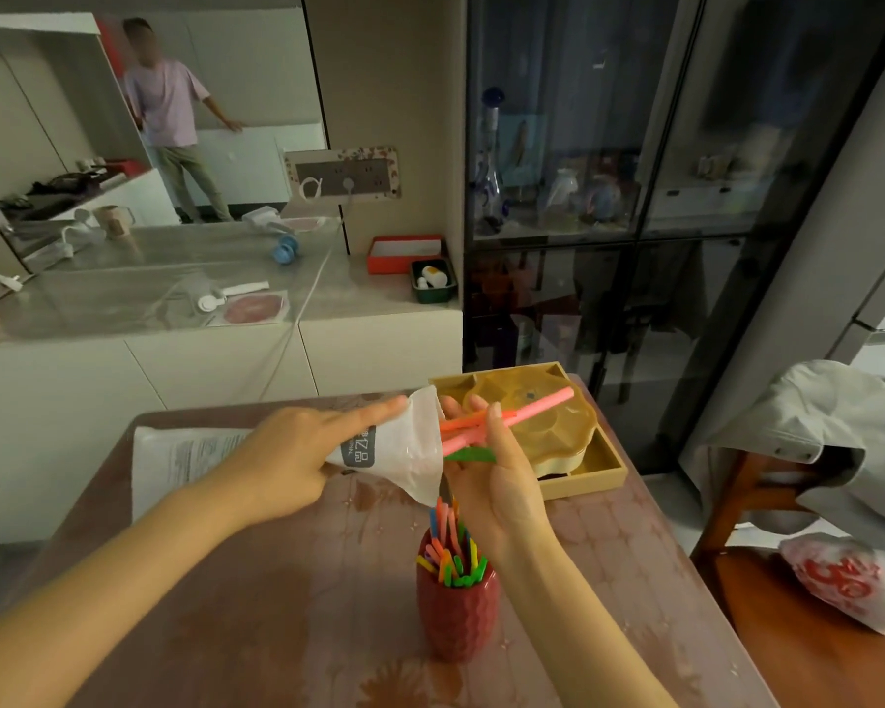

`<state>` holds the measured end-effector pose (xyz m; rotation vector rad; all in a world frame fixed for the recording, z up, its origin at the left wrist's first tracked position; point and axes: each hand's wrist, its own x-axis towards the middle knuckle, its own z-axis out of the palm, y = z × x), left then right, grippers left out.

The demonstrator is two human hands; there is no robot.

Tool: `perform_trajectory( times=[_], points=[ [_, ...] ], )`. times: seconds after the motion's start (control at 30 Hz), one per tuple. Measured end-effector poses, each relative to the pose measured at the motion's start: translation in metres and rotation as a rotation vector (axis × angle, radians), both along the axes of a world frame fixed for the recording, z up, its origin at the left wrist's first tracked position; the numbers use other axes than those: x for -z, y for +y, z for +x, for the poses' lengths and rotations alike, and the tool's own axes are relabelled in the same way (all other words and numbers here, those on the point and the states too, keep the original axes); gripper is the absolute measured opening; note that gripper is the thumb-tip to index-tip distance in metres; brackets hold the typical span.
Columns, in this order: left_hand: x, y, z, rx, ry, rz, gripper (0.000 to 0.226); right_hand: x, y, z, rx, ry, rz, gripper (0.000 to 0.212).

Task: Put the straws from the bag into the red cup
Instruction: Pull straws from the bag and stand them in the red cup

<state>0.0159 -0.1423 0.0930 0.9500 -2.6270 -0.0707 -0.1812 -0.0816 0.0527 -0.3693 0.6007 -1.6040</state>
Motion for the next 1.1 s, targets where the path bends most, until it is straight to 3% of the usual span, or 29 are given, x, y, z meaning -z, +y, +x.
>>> perform_trajectory(
  times=[0.13, 0.27, 0.37, 0.5, 0.63, 0.73, 0.93, 1.1],
  points=[
    [0.017, 0.005, 0.004, -0.050, 0.023, 0.016, 0.112, -0.002, -0.002, 0.003, 0.096, 0.247, 0.017, 0.043],
    [0.033, 0.010, 0.008, -0.075, 0.063, 0.058, 0.111, -0.012, -0.006, -0.006, 0.280, 0.359, -0.014, 0.038],
    [0.045, 0.011, 0.017, -0.119, 0.073, 0.082, 0.111, -0.028, -0.010, -0.028, 0.427, 0.211, -0.055, 0.030],
    [0.060, 0.012, 0.032, -0.160, 0.095, 0.129, 0.109, -0.044, -0.011, -0.068, 0.580, 0.009, 0.019, 0.035],
    [0.070, 0.011, 0.046, -0.197, 0.128, 0.178, 0.108, -0.053, 0.002, -0.102, 0.632, -0.023, -0.024, 0.042],
    [0.075, 0.007, 0.054, -0.231, 0.144, 0.194, 0.107, -0.061, 0.012, -0.111, 0.579, 0.082, -0.116, 0.043],
    [0.083, 0.001, 0.053, -0.265, 0.153, 0.193, 0.100, -0.079, 0.010, -0.074, 0.449, 0.549, -0.238, 0.039],
    [0.093, 0.001, 0.053, -0.315, 0.200, 0.203, 0.101, -0.102, 0.007, -0.055, 0.445, 0.644, -0.313, 0.038]
  ],
)
